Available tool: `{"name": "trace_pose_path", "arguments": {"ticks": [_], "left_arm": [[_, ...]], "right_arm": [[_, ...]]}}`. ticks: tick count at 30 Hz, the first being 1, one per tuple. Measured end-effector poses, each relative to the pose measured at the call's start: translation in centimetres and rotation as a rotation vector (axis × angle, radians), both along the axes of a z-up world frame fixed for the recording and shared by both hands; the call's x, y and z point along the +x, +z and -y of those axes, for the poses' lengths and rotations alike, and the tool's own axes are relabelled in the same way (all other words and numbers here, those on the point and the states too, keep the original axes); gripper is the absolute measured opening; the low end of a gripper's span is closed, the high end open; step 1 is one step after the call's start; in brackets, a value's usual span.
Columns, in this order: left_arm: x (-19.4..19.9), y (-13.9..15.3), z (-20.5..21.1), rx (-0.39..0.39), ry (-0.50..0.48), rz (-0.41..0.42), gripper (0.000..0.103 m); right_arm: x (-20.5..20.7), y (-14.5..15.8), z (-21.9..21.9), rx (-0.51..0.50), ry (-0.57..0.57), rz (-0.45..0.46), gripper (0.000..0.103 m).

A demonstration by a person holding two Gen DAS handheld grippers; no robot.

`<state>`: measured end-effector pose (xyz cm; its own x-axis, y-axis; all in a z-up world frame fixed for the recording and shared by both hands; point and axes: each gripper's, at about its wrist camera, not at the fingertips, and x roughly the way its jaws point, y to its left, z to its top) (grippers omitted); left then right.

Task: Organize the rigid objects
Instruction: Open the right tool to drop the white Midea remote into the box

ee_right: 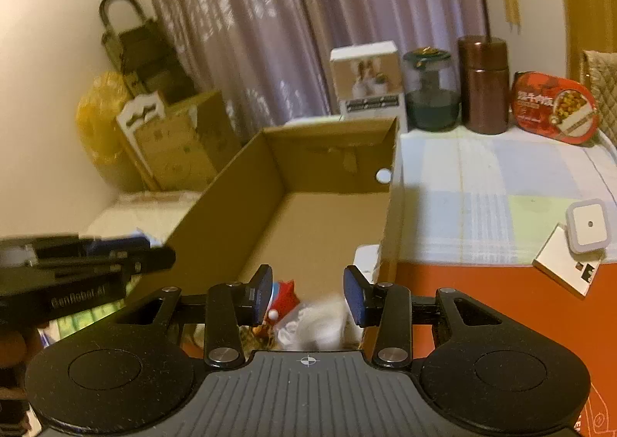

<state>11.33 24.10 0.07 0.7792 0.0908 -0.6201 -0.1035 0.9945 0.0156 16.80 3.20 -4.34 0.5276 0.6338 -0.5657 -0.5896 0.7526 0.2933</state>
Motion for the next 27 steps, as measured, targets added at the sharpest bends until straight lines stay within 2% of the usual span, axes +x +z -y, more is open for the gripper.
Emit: {"name": "trace_pose_path", "arguments": {"ticks": [8,27], "left_arm": [[-0.6,0.4,0.7,-0.013,0.003,0.005,0.027],[-2.3,2.6,6.2,-0.03,-0.025,0.023,0.027]], "right_arm": [[-0.6,0.9,3.8,0.028,-0.09,0.004,0.046],[-4.1,3.2,10.5,0.044,-0.153,0.017,0.058]]}}
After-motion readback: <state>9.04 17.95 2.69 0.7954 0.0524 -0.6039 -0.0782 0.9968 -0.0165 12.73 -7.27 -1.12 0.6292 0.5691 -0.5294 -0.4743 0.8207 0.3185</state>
